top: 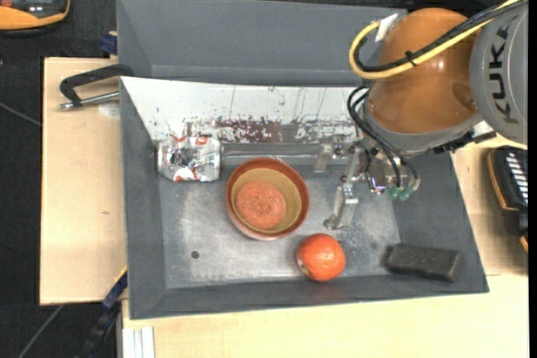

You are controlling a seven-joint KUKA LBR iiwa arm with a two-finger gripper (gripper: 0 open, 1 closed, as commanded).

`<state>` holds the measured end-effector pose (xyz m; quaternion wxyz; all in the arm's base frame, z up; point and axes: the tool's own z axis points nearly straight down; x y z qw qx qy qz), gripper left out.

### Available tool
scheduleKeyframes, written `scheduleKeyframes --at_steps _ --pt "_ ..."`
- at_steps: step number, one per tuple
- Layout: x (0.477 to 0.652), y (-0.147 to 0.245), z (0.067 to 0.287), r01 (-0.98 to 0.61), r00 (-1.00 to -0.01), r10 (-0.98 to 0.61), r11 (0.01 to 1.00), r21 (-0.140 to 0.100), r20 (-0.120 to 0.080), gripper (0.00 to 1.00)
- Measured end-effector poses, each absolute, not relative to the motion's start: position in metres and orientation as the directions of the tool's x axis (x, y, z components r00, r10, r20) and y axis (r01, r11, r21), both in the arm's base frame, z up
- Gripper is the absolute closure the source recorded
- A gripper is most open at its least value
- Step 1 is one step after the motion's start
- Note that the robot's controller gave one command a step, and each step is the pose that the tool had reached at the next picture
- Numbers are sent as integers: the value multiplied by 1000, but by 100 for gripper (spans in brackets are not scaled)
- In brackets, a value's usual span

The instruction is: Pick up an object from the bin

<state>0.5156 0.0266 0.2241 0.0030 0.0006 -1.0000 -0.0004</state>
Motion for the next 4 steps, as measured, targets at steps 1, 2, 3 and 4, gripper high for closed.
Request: scheduleKeyframes --at_steps 1,2,3,4 --pt "525 101 125 -260 -966 -260 966 5 9 0" --pt "526 99 128 -256 -967 -256 967 3 4 100" --pt "582 86 165 -688 -726 -688 726 10 10 100" --pt "584 70 126 -823 -568 -823 568 19 16 100"
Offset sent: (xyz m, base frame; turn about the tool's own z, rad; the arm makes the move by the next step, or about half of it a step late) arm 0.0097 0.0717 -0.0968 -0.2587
